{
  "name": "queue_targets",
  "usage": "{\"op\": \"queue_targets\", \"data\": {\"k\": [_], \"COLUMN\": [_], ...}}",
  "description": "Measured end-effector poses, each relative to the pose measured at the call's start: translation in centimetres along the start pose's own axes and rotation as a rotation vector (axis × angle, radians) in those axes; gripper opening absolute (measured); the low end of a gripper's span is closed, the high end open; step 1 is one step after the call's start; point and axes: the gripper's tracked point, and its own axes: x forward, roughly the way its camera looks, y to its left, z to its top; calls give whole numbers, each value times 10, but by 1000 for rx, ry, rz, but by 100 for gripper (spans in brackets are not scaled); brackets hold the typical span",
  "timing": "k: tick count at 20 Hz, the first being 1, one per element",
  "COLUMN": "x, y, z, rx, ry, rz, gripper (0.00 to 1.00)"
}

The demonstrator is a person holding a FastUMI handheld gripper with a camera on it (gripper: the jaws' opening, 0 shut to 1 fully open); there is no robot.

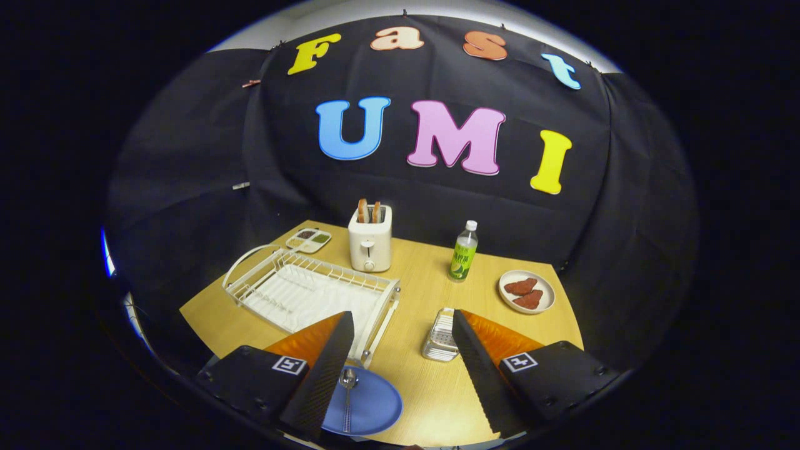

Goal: Take the plate from the dish rack, then take the spoon from the basket and place it into the plate.

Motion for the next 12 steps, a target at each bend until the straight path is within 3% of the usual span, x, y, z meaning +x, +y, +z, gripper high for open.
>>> {"op": "queue_targets", "data": {"k": [7,12], "x": [-16,-27], "y": [-18,-23], "z": [77,97], "rx": [-34,-22], "ry": [-193,-255], "rz": [-88,-107], "gripper": [98,98]}}
